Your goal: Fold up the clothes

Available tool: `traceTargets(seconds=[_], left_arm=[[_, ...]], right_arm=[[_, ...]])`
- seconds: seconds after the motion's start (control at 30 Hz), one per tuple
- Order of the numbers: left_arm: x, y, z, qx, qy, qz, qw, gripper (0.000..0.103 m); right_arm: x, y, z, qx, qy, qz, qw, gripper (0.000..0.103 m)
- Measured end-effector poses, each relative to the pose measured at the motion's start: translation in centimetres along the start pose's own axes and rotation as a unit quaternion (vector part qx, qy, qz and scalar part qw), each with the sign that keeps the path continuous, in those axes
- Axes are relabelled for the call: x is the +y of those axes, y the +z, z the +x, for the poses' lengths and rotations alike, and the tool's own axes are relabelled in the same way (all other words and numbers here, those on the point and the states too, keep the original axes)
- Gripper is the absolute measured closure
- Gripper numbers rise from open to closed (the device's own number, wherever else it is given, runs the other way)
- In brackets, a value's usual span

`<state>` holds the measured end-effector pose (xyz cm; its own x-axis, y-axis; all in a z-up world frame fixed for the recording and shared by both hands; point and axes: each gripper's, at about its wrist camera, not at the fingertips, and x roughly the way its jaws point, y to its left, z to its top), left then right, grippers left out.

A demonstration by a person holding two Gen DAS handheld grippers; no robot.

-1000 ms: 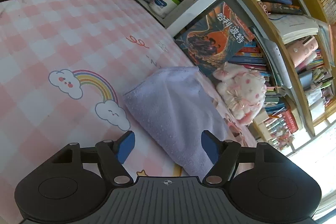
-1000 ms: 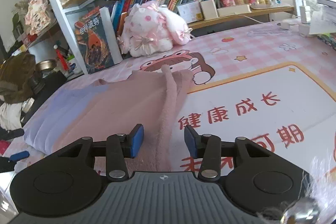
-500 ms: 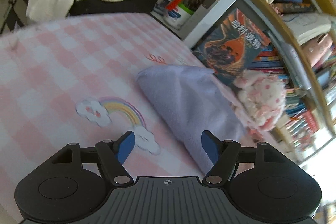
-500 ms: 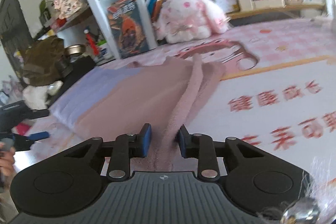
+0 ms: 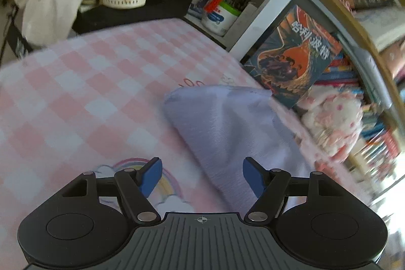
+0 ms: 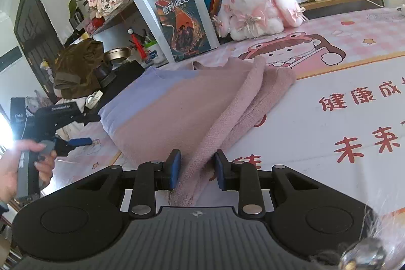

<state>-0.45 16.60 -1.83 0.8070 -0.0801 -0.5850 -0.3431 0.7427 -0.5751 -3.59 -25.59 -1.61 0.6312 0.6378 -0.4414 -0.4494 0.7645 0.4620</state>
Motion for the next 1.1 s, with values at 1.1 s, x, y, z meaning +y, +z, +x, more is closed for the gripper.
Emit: traceTargets(seconds=[1.1], left_arm=[[2.2, 2.9, 6.1, 0.011, -0.064, -0.145, 0.9872, 0.073]], right_arm=[[-0.5, -0.2, -0.2, -0.001, 0.015, 0.001, 1.000, 0.077]])
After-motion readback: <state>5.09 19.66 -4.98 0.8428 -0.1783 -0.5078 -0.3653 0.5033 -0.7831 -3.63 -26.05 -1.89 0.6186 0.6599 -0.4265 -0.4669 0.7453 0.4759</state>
